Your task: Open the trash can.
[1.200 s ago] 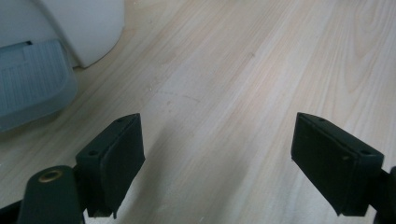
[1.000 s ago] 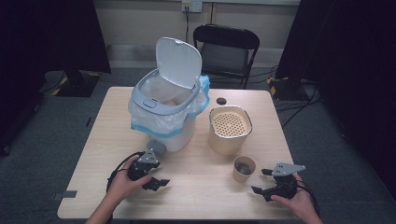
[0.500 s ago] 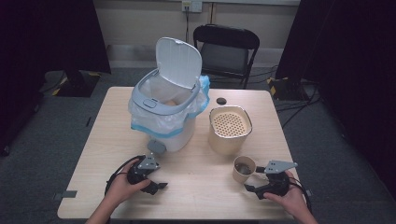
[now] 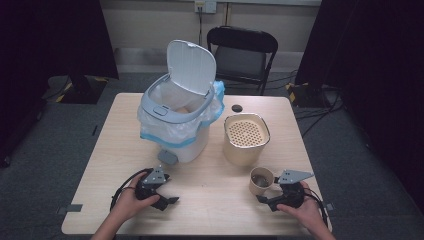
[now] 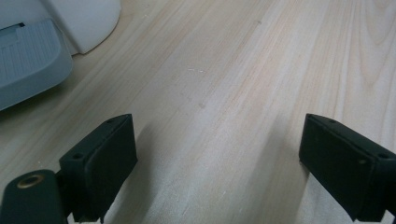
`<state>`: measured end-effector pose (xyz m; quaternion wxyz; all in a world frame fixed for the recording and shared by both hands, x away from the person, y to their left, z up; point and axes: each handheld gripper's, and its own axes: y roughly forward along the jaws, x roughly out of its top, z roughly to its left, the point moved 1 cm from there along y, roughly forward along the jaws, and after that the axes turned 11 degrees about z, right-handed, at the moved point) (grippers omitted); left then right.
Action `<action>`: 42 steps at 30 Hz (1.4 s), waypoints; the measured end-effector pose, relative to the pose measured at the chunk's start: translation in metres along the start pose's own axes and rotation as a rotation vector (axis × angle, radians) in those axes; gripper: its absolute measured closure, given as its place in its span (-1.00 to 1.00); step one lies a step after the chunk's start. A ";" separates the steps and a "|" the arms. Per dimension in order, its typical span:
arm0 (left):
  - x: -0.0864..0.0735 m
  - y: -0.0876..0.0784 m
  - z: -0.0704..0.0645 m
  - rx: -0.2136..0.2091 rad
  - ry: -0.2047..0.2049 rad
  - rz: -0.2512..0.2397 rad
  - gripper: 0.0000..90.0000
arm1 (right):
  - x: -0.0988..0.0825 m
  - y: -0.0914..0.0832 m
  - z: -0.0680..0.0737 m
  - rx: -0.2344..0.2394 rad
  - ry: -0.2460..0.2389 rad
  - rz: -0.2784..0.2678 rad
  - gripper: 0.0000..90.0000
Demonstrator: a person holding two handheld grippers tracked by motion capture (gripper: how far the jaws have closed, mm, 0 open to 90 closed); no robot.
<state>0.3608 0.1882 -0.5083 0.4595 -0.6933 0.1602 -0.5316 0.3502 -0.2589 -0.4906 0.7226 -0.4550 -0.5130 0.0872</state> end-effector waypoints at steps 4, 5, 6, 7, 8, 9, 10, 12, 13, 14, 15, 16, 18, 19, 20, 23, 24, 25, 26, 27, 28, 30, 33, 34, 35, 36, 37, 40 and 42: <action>0.000 0.001 0.000 -0.005 -0.003 -0.005 -0.79 | 0.003 0.003 0.000 -0.003 0.002 -0.016 -0.64; 0.000 0.001 0.000 -0.005 -0.003 -0.005 -0.79 | 0.004 0.003 0.000 -0.005 0.005 -0.020 -0.64; 0.000 0.001 0.000 -0.006 -0.001 -0.005 -0.79 | 0.004 0.004 0.000 -0.007 0.006 -0.026 -0.64; 0.000 0.001 -0.001 -0.007 -0.001 -0.003 -0.80 | 0.005 0.005 0.000 -0.003 0.006 -0.033 -0.64; 0.000 0.001 0.000 -0.008 0.001 -0.003 -0.80 | 0.006 0.005 0.000 -0.006 0.011 -0.043 -0.64; 0.000 0.001 0.000 -0.008 0.002 -0.004 -0.80 | 0.007 0.006 -0.001 -0.003 0.014 -0.054 -0.63; 0.000 0.001 -0.001 -0.008 0.002 -0.003 -0.81 | 0.008 0.007 -0.001 -0.008 0.022 -0.060 -0.63; 0.000 0.001 -0.001 -0.009 0.003 -0.003 -0.81 | 0.009 0.008 -0.001 -0.003 0.030 -0.078 -0.61; 0.000 0.001 0.000 -0.008 0.009 0.002 -0.81 | 0.010 0.008 -0.002 -0.009 0.032 -0.083 -0.60; 0.000 0.000 0.000 -0.007 0.014 0.006 -0.82 | 0.010 0.009 -0.002 -0.009 0.039 -0.094 -0.59; 0.000 0.001 0.000 -0.008 0.011 0.004 -0.82 | 0.010 0.010 -0.002 -0.008 0.045 -0.101 -0.57; 0.000 0.001 0.000 -0.008 0.012 0.004 -0.82 | 0.011 0.010 -0.003 -0.003 0.049 -0.110 -0.55; 0.000 0.001 0.000 -0.011 0.014 0.004 -0.83 | 0.010 0.011 -0.003 0.000 0.058 -0.127 -0.51; 0.001 0.000 0.000 -0.008 0.018 0.012 -0.83 | 0.010 0.012 -0.003 -0.002 0.058 -0.133 -0.50; 0.001 0.000 0.000 -0.009 0.018 0.011 -0.83 | 0.009 0.012 -0.003 0.001 0.059 -0.138 -0.49; 0.001 0.000 0.000 -0.009 0.018 0.011 -0.83 | 0.008 0.014 -0.003 -0.003 0.053 -0.144 -0.47; 0.001 0.000 0.000 -0.009 0.018 0.011 -0.83 | 0.008 0.014 -0.003 -0.002 0.053 -0.148 -0.46; 0.001 0.000 0.000 -0.009 0.018 0.011 -0.83 | 0.008 0.014 -0.003 -0.004 0.053 -0.153 -0.46; 0.001 0.000 0.000 -0.009 0.018 0.011 -0.83 | 0.007 0.014 -0.003 -0.004 0.051 -0.159 -0.45; 0.001 0.000 0.000 -0.009 0.019 0.011 -0.83 | 0.007 0.014 -0.003 -0.003 0.048 -0.164 -0.45; 0.001 0.000 0.000 -0.009 0.019 0.011 -0.83 | 0.006 0.014 -0.002 -0.008 0.043 -0.174 -0.44; 0.001 0.000 0.000 -0.009 0.019 0.011 -0.83 | 0.006 0.014 -0.002 -0.012 0.042 -0.181 -0.44; 0.001 0.000 0.000 -0.008 0.018 0.011 -0.83 | 0.005 0.015 -0.002 -0.009 0.052 -0.188 -0.44; 0.001 0.001 0.000 -0.009 0.018 0.010 -0.83 | 0.004 0.015 -0.002 -0.011 0.048 -0.194 -0.44; 0.001 0.000 0.000 -0.008 0.019 0.011 -0.83 | 0.004 0.015 -0.002 -0.012 0.047 -0.194 -0.44; 0.001 0.000 0.000 -0.009 0.018 0.011 -0.83 | 0.004 0.015 -0.001 -0.015 0.048 -0.192 -0.43; 0.001 0.000 0.000 -0.009 0.018 0.011 -0.83 | 0.004 0.015 -0.002 -0.016 0.045 -0.195 -0.43; 0.001 0.001 0.000 -0.009 0.018 0.010 -0.83 | 0.004 0.014 -0.001 -0.015 0.048 -0.196 -0.43; 0.001 0.001 0.000 -0.010 0.015 0.008 -0.83 | 0.004 0.014 -0.001 -0.015 0.048 -0.196 -0.43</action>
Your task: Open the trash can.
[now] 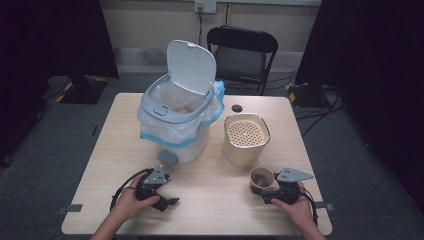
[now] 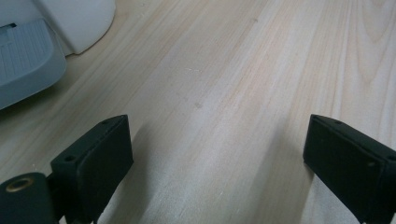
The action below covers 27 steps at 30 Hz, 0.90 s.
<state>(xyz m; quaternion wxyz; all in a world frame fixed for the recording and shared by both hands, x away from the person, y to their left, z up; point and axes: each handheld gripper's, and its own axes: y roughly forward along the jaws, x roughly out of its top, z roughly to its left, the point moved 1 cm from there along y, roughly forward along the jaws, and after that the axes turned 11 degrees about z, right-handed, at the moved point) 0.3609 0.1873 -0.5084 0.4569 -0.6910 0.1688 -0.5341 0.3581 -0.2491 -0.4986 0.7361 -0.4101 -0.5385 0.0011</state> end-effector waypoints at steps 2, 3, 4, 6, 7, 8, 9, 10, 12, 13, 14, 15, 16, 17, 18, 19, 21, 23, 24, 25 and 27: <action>0.000 0.000 0.000 0.001 0.004 0.003 -0.83 | 0.000 0.000 0.000 -0.002 0.001 -0.002 -0.43; 0.000 0.000 0.000 0.000 0.000 0.000 -0.83 | 0.000 0.000 0.000 -0.006 0.000 -0.003 -0.43; 0.000 0.000 0.000 0.001 0.004 0.003 -0.83 | 0.000 0.000 0.000 -0.004 0.000 -0.005 -0.43; 0.000 0.000 0.000 0.001 0.004 0.003 -0.83 | 0.000 -0.001 0.000 -0.004 0.005 -0.011 -0.43; 0.000 0.000 0.000 0.001 0.004 0.003 -0.83 | 0.000 -0.001 -0.001 -0.006 0.007 -0.014 -0.43; 0.000 0.000 0.000 0.001 0.004 0.004 -0.83 | -0.001 -0.001 -0.001 -0.005 0.014 -0.018 -0.42; 0.000 0.000 0.000 0.001 0.003 0.003 -0.83 | -0.001 -0.002 -0.001 -0.010 0.015 -0.022 -0.42; 0.000 0.000 0.000 0.001 0.004 0.004 -0.83 | -0.001 -0.002 -0.002 -0.017 0.019 -0.025 -0.42; 0.000 0.000 0.000 0.001 0.004 0.004 -0.83 | -0.002 -0.003 -0.003 -0.018 0.020 -0.025 -0.41; 0.000 0.000 0.000 0.001 0.004 0.004 -0.83 | -0.002 -0.004 -0.004 -0.023 0.016 -0.027 -0.41; 0.000 0.000 0.000 -0.001 -0.001 0.000 -0.84 | -0.002 -0.004 -0.005 -0.026 0.020 -0.024 -0.41; 0.000 0.000 0.000 0.000 -0.001 0.001 -0.84 | -0.002 -0.005 -0.005 -0.027 0.017 -0.023 -0.41; 0.000 0.000 0.000 0.000 0.001 0.003 -0.85 | -0.001 -0.006 -0.005 -0.034 0.018 -0.024 -0.40; 0.000 0.000 0.000 0.000 0.003 0.002 -0.86 | -0.001 -0.007 -0.006 -0.033 0.018 -0.026 -0.40; 0.000 0.001 0.000 -0.002 0.003 -0.001 -0.86 | 0.000 -0.008 -0.007 -0.037 0.021 -0.025 -0.40; 0.000 0.001 0.000 -0.004 0.001 -0.003 -0.86 | 0.001 -0.010 -0.007 -0.041 0.020 -0.024 -0.40; 0.000 0.001 -0.001 -0.005 0.003 -0.002 -0.88 | 0.003 -0.013 -0.009 -0.051 0.018 -0.016 -0.40; 0.000 0.001 -0.001 -0.005 0.004 -0.001 -0.88 | 0.004 -0.014 -0.011 -0.060 0.015 -0.008 -0.40; 0.000 0.001 -0.001 -0.005 0.004 -0.002 -0.88 | 0.004 -0.016 -0.012 -0.069 0.020 -0.005 -0.39; 0.000 0.001 -0.001 -0.006 0.005 -0.001 -0.88 | 0.004 -0.016 -0.013 -0.074 0.020 -0.002 -0.39; 0.001 0.002 -0.001 -0.008 0.001 -0.006 -0.89 | 0.004 -0.017 -0.015 -0.080 0.019 0.007 -0.39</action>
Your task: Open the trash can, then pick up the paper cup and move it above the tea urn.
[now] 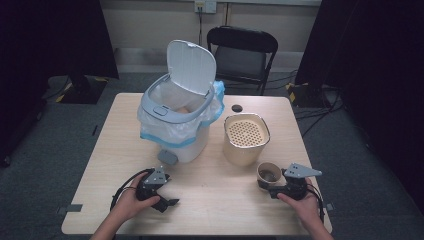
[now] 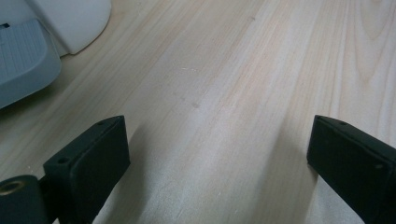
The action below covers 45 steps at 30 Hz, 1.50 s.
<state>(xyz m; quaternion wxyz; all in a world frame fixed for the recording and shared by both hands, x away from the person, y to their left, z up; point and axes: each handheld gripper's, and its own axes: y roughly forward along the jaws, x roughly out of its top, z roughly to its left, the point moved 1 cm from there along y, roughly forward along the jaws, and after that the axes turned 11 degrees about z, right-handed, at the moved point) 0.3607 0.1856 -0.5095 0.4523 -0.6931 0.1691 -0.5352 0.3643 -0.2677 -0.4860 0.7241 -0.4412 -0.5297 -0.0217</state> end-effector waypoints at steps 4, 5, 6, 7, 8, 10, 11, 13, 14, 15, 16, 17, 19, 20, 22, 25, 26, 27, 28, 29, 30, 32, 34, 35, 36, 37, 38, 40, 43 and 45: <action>0.000 0.000 0.000 0.000 -0.004 -0.003 -0.90 | 0.003 0.000 -0.004 -0.004 -0.005 0.005 -0.39; 0.000 0.000 0.000 0.000 -0.004 -0.003 -0.90 | 0.004 0.000 -0.005 -0.005 -0.003 0.009 -0.39; 0.000 0.000 0.000 -0.001 -0.004 -0.003 -0.90 | 0.005 -0.001 -0.006 -0.008 -0.003 0.009 -0.39; 0.000 0.000 0.000 -0.002 -0.004 -0.003 -0.90 | 0.007 -0.001 -0.007 -0.010 -0.005 0.009 -0.39; 0.000 0.000 0.000 -0.002 -0.004 -0.003 -0.90 | 0.008 -0.001 -0.008 -0.011 -0.008 0.010 -0.39; 0.000 0.000 0.000 -0.002 -0.004 -0.003 -0.90 | 0.012 0.000 -0.011 -0.012 -0.009 0.008 -0.39; 0.000 0.000 0.000 -0.002 -0.004 -0.003 -0.90 | 0.014 0.000 -0.012 -0.015 -0.011 0.008 -0.39; 0.000 0.000 0.000 -0.002 -0.004 -0.004 -0.90 | 0.016 0.000 -0.014 -0.015 -0.010 0.006 -0.39; 0.000 0.000 0.000 -0.003 -0.003 -0.003 -0.90 | 0.018 -0.001 -0.016 -0.019 -0.014 0.006 -0.39; 0.000 0.000 0.000 -0.002 -0.004 -0.003 -0.90 | 0.020 0.000 -0.016 -0.018 -0.011 0.006 -0.39; 0.000 0.001 0.000 0.003 -0.005 -0.003 -0.90 | 0.021 0.000 -0.017 -0.019 -0.012 0.007 -0.39; 0.000 0.001 0.000 0.003 -0.005 -0.003 -0.90 | 0.023 0.000 -0.018 -0.021 -0.017 0.006 -0.39; 0.000 0.000 0.000 0.005 0.007 0.007 -0.91 | 0.024 0.000 -0.019 -0.025 -0.014 0.011 -0.39; 0.001 -0.001 0.000 0.008 0.015 0.031 -0.92 | 0.025 0.000 -0.020 -0.023 -0.015 0.008 -0.39; 0.001 0.001 -0.001 0.000 0.010 0.022 -0.96 | 0.025 -0.001 -0.022 -0.025 -0.010 0.012 -0.39; 0.002 0.002 -0.002 0.000 0.010 0.021 -1.00 | 0.026 -0.001 -0.024 -0.027 -0.010 0.013 -0.39; 0.002 0.001 -0.001 0.002 0.016 0.025 -1.00 | 0.026 -0.001 -0.025 -0.025 -0.008 0.011 -0.39; 0.002 0.002 -0.002 0.000 0.010 0.021 -1.00 | 0.026 -0.002 -0.026 -0.031 -0.007 0.012 -0.39; 0.002 0.002 -0.002 0.000 0.010 0.021 -1.00 | 0.026 -0.003 -0.027 -0.030 -0.007 0.008 -0.39; 0.002 0.002 -0.002 0.000 0.011 0.021 -1.00 | 0.025 -0.003 -0.028 -0.034 -0.004 0.010 -0.39; 0.002 0.001 -0.002 0.002 0.015 0.024 -1.00 | 0.025 -0.004 -0.029 -0.038 -0.001 0.015 -0.39; 0.002 0.002 -0.002 0.000 0.009 0.020 -1.00 | 0.026 -0.005 -0.032 -0.037 -0.002 0.014 -0.39; 0.002 0.002 -0.002 0.000 0.010 0.021 -1.00 | 0.027 -0.005 -0.035 -0.047 -0.006 0.016 -0.39; 0.002 0.001 -0.002 0.002 0.014 0.025 -1.00 | 0.028 -0.005 -0.037 -0.047 -0.004 0.015 -0.38; 0.002 0.002 -0.002 0.000 0.010 0.021 -1.00 | 0.028 -0.006 -0.038 -0.049 -0.004 0.014 -0.38; 0.002 0.001 -0.002 0.001 0.014 0.024 -1.00 | 0.029 -0.006 -0.040 -0.048 0.004 0.010 -0.38; 0.002 0.002 -0.002 0.000 0.015 0.024 -1.00 | 0.029 -0.007 -0.042 -0.053 0.005 0.009 -0.38; 0.002 0.001 -0.002 0.001 0.015 0.024 -1.00 | 0.031 -0.008 -0.046 -0.062 0.006 0.010 -0.38; 0.002 0.001 -0.001 0.001 0.016 0.024 -1.00 | 0.035 -0.011 -0.055 -0.075 0.008 0.009 -0.38; 0.002 0.001 -0.001 0.001 0.017 0.025 -1.00 | 0.037 -0.013 -0.060 -0.084 0.007 0.008 -0.38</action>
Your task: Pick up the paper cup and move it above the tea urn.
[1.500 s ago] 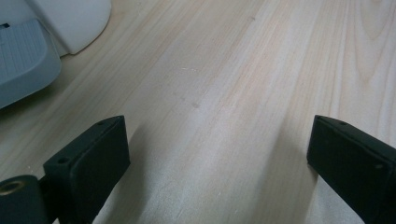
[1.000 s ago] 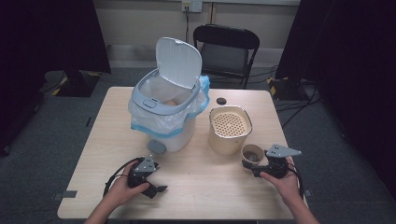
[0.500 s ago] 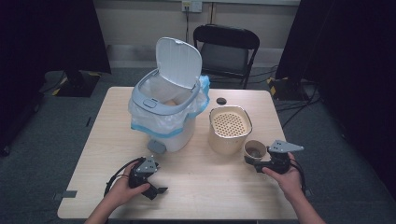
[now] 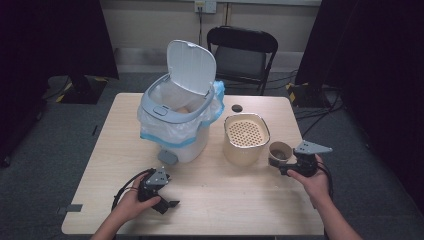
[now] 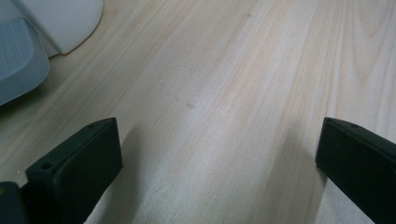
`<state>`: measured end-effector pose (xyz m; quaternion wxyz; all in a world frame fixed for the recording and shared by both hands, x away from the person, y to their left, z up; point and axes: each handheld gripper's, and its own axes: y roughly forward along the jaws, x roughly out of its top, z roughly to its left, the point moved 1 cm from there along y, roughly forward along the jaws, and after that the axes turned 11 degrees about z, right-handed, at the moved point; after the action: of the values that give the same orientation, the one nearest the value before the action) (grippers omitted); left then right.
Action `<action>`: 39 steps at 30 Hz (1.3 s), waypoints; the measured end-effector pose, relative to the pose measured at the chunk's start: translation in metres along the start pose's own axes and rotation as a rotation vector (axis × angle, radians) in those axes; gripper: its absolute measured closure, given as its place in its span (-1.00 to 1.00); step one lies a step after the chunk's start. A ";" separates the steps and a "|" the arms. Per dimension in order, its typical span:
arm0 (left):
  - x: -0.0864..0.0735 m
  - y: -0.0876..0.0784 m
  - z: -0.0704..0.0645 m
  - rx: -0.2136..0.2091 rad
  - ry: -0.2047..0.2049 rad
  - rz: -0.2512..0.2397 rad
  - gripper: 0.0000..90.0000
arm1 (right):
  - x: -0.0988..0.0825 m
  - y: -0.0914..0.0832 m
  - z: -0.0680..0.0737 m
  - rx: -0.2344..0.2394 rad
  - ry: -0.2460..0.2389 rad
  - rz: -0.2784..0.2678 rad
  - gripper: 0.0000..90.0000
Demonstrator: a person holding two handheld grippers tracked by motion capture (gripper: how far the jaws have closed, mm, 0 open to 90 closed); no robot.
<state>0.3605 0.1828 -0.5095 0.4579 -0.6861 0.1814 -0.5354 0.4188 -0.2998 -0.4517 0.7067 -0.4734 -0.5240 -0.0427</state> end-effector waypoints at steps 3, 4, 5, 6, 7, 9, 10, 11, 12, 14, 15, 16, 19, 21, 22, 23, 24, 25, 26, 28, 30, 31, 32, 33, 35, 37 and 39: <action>0.000 0.000 0.000 0.000 0.000 0.000 -1.00 | 0.003 -0.002 -0.008 -0.006 0.011 0.005 -0.38; 0.000 0.000 0.000 0.000 -0.002 -0.001 -1.00 | 0.004 -0.002 -0.012 -0.011 0.011 0.005 -0.38; 0.000 0.000 0.000 -0.002 -0.006 -0.005 -1.00 | 0.005 -0.002 -0.014 -0.010 0.012 0.004 -0.38; 0.000 0.000 0.000 0.000 -0.001 -0.001 -1.00 | 0.007 -0.003 -0.018 -0.016 0.010 0.006 -0.38; 0.000 0.000 0.000 -0.002 -0.005 -0.004 -1.00 | 0.008 -0.003 -0.020 -0.019 0.011 0.008 -0.38; 0.000 0.000 0.000 0.000 -0.001 0.000 -1.00 | 0.011 -0.003 -0.025 -0.026 0.012 0.013 -0.38; 0.000 0.000 0.000 0.000 0.000 0.000 -1.00 | 0.012 -0.002 -0.027 -0.027 0.015 0.015 -0.38; 0.000 0.000 0.000 -0.001 -0.002 -0.001 -1.00 | 0.014 -0.002 -0.030 -0.027 0.017 0.014 -0.38; 0.000 0.000 0.000 -0.001 -0.001 0.000 -1.00 | 0.015 -0.002 -0.032 -0.031 0.016 0.017 -0.38; 0.000 0.000 0.000 -0.001 -0.001 0.000 -1.00 | 0.018 0.000 -0.036 -0.031 0.020 0.011 -0.38; 0.000 0.000 0.000 0.000 -0.001 0.000 -1.00 | 0.019 0.001 -0.038 -0.033 0.023 0.012 -0.38; 0.000 0.000 0.000 0.000 -0.002 -0.001 -1.00 | 0.020 0.002 -0.040 -0.034 0.024 0.009 -0.38; 0.000 0.000 0.000 0.000 -0.001 0.000 -1.00 | 0.022 0.005 -0.045 -0.031 0.037 0.003 -0.38; 0.000 0.000 0.000 0.000 -0.001 0.000 -1.00 | 0.024 0.007 -0.049 -0.038 0.038 0.007 -0.38; 0.000 0.000 0.000 -0.002 -0.006 -0.004 -1.00 | 0.026 0.007 -0.051 -0.037 0.038 0.006 -0.38; 0.000 0.000 0.000 0.000 0.000 0.000 -1.00 | 0.028 0.008 -0.053 -0.041 0.039 0.004 -0.38; 0.000 0.000 0.000 -0.001 -0.005 -0.004 -1.00 | 0.030 0.009 -0.055 -0.040 0.040 0.001 -0.38; 0.000 0.000 0.000 0.000 -0.002 -0.001 -1.00 | 0.032 0.009 -0.057 -0.047 0.036 0.003 -0.38; 0.000 0.000 0.000 0.000 -0.001 0.000 -1.00 | 0.034 0.010 -0.058 -0.050 0.036 0.005 -0.38; 0.000 0.000 0.000 0.000 -0.001 0.000 -1.00 | 0.038 0.012 -0.061 -0.054 0.038 0.003 -0.38; 0.000 0.000 0.000 0.000 -0.001 -0.001 -1.00 | 0.043 0.014 -0.064 -0.056 0.031 0.008 -0.38; 0.000 0.000 0.000 0.000 -0.001 -0.001 -1.00 | 0.045 0.015 -0.065 -0.058 0.030 0.012 -0.37; 0.000 0.000 0.000 -0.002 -0.005 -0.004 -1.00 | 0.047 0.016 -0.067 -0.061 0.027 0.013 -0.37; 0.000 0.000 0.000 0.000 0.000 0.000 -1.00 | 0.049 0.017 -0.068 -0.061 0.029 0.012 -0.37; 0.000 0.000 0.000 0.000 0.000 0.000 -1.00 | 0.052 0.019 -0.071 -0.064 0.031 0.007 -0.37; 0.000 0.000 0.000 -0.002 -0.005 -0.004 -1.00 | 0.056 0.020 -0.074 -0.061 0.032 -0.003 -0.37; 0.000 0.000 0.000 -0.002 -0.006 -0.004 -1.00 | 0.060 0.022 -0.078 -0.061 0.027 -0.002 -0.37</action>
<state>0.3603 0.1825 -0.5097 0.4565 -0.6886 0.1792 -0.5342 0.5125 -0.3175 -0.4190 0.6990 -0.4937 -0.5132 -0.0658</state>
